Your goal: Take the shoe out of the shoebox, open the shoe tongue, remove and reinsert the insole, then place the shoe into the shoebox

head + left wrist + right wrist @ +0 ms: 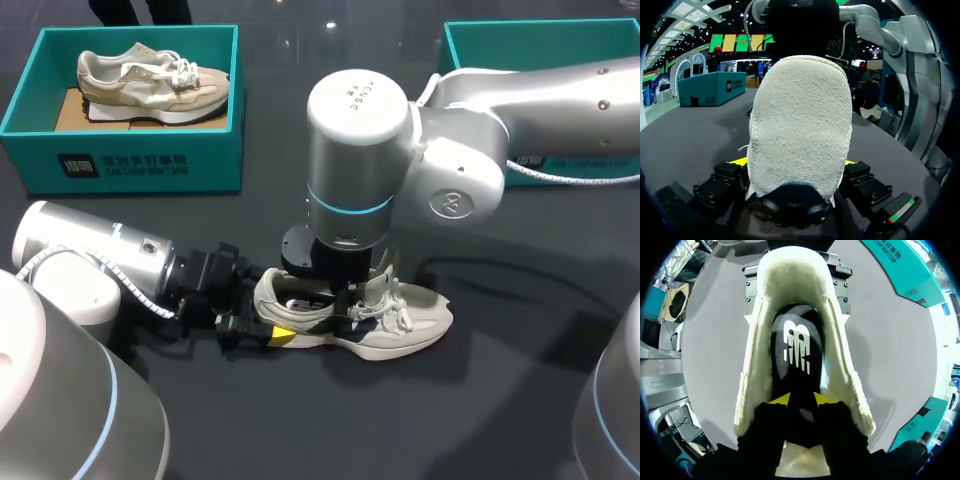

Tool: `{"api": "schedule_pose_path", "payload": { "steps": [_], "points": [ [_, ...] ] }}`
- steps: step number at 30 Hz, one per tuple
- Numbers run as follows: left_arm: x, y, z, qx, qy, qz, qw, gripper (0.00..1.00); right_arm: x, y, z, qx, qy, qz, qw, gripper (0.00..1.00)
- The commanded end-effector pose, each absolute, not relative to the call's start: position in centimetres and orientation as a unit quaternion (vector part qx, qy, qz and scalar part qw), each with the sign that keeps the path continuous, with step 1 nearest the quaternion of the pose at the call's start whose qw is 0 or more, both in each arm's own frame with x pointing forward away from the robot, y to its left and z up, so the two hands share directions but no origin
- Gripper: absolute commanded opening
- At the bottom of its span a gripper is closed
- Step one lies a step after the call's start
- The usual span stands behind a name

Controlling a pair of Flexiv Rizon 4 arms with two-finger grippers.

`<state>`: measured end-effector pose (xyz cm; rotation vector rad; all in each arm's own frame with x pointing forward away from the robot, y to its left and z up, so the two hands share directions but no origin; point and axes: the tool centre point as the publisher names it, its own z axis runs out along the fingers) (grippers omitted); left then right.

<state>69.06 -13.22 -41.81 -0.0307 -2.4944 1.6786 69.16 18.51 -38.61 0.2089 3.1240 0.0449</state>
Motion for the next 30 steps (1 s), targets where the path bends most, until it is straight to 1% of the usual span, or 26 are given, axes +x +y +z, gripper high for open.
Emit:
{"api": "schedule_pose_path", "payload": {
  "steps": [1,3,8,10,19,22,24,26,28,30],
  "points": [
    [69.3,-13.1,-42.0,-0.01,-0.829,0.556,0.068,0.0,69.6,18.6,-39.1,0.066,0.998,0.012,-0.006,0.27],
    [69.3,-13.1,-42.0,-0.01,-0.829,0.556,0.068,0.0,69.8,18.7,-39.4,0.068,0.998,0.008,-0.012,0.31],
    [69.3,-13.1,-42.0,-0.01,-0.829,0.556,0.068,0.0,70.0,18.7,-39.9,0.068,0.997,0.008,-0.021,0.34],
    [69.3,-13.1,-42.0,-0.01,-0.829,0.556,0.068,0.0,70.1,18.8,-40.2,0.065,0.997,0.004,-0.027,0.37],
    [69.3,-13.1,-42.0,-0.01,-0.829,0.556,0.068,0.0,69.0,19.4,-42.4,0.073,0.995,0.01,-0.074,0.33],
    [69.3,-13.1,-42.0,-0.01,-0.829,0.556,0.068,0.0,68.1,19.5,-42.8,0.079,0.993,0.014,-0.083,0.29],
    [69.3,-13.1,-42.0,-0.01,-0.829,0.556,0.068,0.0,67.3,19.6,-42.9,0.086,0.992,0.016,-0.087,0.22],
    [69.3,-13.1,-42.0,-0.01,-0.829,0.556,0.068,0.0,66.7,19.6,-43.1,0.09,0.991,0.016,-0.092,0.19],
    [69.3,-13.1,-42.0,-0.01,-0.829,0.556,0.068,0.0,66.2,19.5,-43.4,0.094,0.99,0.018,-0.099,0.11],
    [69.3,-13.1,-42.0,-0.01,-0.829,0.556,0.068,0.0,65.8,19.4,-43.5,0.099,0.989,0.02,-0.105,0.0]
  ]
}}
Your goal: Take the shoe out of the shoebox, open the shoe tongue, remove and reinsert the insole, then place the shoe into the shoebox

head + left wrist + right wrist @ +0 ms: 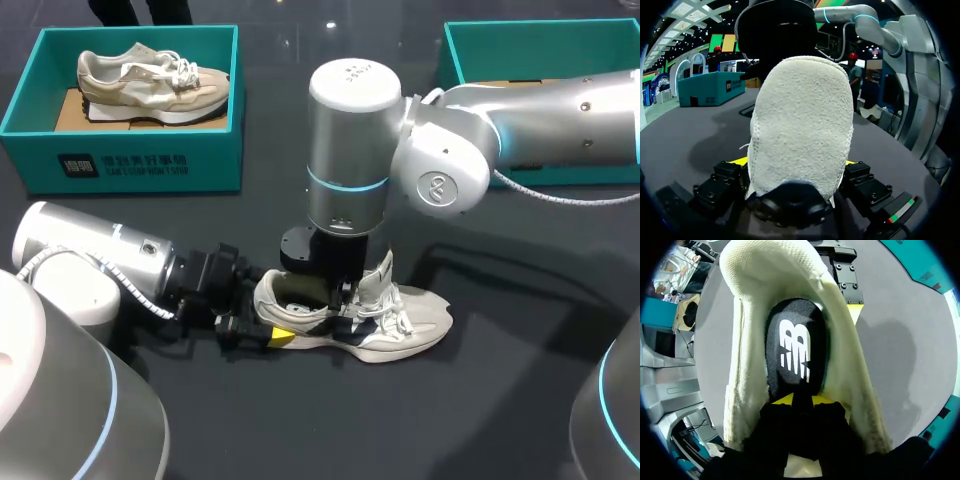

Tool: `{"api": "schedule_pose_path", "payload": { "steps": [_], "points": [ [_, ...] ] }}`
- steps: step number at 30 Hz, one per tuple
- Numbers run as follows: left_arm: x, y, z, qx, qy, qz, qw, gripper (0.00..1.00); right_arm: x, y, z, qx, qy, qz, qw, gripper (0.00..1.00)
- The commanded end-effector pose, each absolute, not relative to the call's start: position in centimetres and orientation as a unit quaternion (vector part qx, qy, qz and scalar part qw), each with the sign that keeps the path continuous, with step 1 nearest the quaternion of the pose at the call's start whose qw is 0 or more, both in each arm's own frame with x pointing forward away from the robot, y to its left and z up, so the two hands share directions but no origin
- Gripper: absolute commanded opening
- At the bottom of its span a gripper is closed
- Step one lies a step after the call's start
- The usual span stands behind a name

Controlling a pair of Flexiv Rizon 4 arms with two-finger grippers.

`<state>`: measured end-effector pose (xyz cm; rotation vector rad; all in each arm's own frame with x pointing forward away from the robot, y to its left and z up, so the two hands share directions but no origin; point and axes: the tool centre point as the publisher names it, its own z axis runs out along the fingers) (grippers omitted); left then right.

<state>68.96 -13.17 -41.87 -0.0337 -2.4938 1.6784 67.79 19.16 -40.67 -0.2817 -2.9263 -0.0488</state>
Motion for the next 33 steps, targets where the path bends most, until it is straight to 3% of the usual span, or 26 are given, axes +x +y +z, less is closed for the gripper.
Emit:
{"api": "schedule_pose_path", "payload": {
  "steps": [1,33],
  "points": [
    [69.3,-13.1,-42.0,-0.01,-0.829,0.556,0.068,0.0,65.6,19.3,-43.5,-0.099,-0.989,-0.021,0.105,0.0],
    [69.3,-13.1,-42.0,-0.01,-0.829,0.556,0.068,0.0,67.1,16.4,-35.9,-0.012,-0.987,-0.162,-0.009,0.0]
  ]
}}
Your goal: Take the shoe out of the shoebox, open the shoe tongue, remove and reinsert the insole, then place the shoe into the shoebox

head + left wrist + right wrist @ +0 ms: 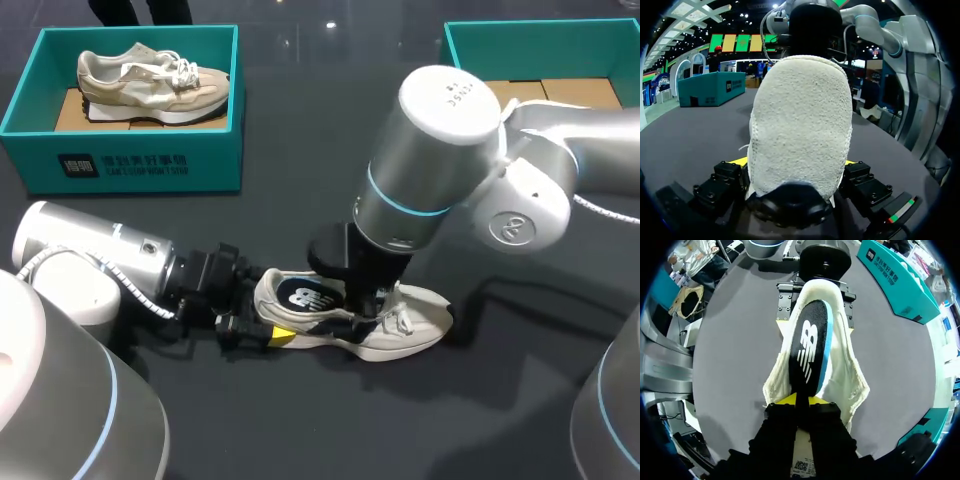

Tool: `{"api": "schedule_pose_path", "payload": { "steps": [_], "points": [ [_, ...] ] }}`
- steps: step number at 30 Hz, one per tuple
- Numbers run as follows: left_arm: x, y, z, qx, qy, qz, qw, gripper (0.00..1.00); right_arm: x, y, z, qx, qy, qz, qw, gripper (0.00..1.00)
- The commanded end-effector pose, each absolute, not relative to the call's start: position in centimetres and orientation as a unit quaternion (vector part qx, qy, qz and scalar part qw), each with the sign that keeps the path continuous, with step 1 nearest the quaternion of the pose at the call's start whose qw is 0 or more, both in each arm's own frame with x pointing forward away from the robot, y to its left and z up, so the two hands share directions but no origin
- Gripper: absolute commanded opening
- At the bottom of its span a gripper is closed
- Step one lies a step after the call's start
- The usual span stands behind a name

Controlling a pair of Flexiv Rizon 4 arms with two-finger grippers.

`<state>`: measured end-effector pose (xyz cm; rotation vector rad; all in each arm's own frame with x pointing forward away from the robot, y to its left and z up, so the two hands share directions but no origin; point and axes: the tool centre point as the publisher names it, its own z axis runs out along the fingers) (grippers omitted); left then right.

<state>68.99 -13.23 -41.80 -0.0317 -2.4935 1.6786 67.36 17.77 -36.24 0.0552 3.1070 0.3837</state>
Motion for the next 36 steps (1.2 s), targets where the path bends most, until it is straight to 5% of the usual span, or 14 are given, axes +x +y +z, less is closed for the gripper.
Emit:
{"api": "schedule_pose_path", "payload": {
  "steps": [1,32,34,36],
  "points": [
    [69.3,-13.1,-42.0,-0.01,-0.829,0.556,0.068,0.0,67.1,16.3,-35.8,0.007,0.986,0.169,0.012,0.0],
    [69.3,-13.1,-42.0,-0.01,-0.829,0.556,0.068,0.0,68.7,22.3,-32.6,-0.116,0.981,0.156,-0.005,0.01],
    [69.3,-13.1,-42.0,-0.01,-0.829,0.556,0.068,0.0,68.5,22.3,-32.4,-0.117,0.981,0.154,-0.007,0.23],
    [69.3,-13.1,-42.0,-0.01,-0.829,0.556,0.068,0.0,68.4,22.3,-32.2,-0.11,0.983,0.148,-0.009,0.29]
  ]
}}
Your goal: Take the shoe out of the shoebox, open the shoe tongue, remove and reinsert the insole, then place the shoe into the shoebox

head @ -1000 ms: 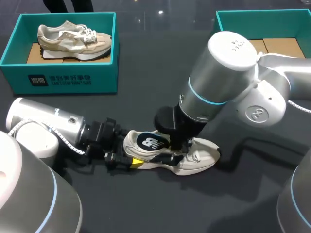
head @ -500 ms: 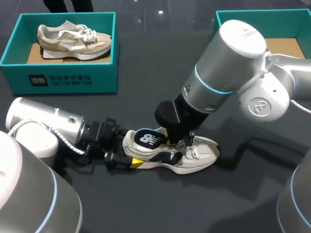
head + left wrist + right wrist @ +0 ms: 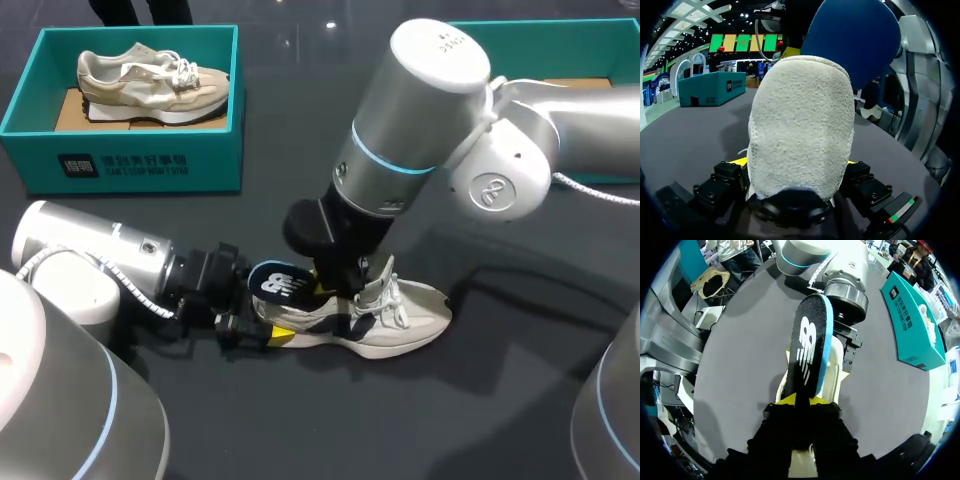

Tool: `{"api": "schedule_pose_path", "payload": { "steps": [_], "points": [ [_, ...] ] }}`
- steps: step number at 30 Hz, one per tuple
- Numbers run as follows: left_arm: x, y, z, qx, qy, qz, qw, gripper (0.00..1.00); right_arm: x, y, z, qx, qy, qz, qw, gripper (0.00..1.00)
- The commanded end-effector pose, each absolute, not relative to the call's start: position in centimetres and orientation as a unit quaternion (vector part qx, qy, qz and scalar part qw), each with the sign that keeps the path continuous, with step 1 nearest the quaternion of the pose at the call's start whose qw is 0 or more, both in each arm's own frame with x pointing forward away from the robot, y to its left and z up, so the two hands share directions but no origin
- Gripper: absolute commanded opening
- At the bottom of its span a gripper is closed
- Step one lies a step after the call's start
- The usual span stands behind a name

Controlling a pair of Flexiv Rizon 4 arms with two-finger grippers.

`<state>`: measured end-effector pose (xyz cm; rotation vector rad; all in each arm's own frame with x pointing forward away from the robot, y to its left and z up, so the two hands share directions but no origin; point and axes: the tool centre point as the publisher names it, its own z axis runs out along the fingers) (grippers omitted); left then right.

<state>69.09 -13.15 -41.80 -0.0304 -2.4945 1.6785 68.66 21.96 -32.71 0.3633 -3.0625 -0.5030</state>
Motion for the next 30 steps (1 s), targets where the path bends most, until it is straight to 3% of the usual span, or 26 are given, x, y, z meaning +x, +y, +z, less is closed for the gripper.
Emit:
{"api": "schedule_pose_path", "payload": {
  "steps": [1,12,22,30],
  "points": [
    [69.3,-13.1,-42.0,-0.01,-0.829,0.556,0.068,0.0,68.3,22.3,-32.1,0.102,-0.985,-0.139,0.01,0.33],
    [69.3,-13.1,-42.0,-0.01,-0.829,0.556,0.068,0.0,68.6,21.8,-30.4,0.095,-0.989,-0.112,0.016,0.45],
    [69.3,-13.1,-42.0,-0.01,-0.829,0.556,0.068,0.0,70.4,21.4,-29.9,0.107,-0.984,-0.13,0.051,0.43],
    [69.3,-13.1,-42.0,-0.01,-0.829,0.556,0.068,0.0,71.8,22.5,-30.6,0.11,-0.977,-0.143,0.113,0.44]
  ]
}}
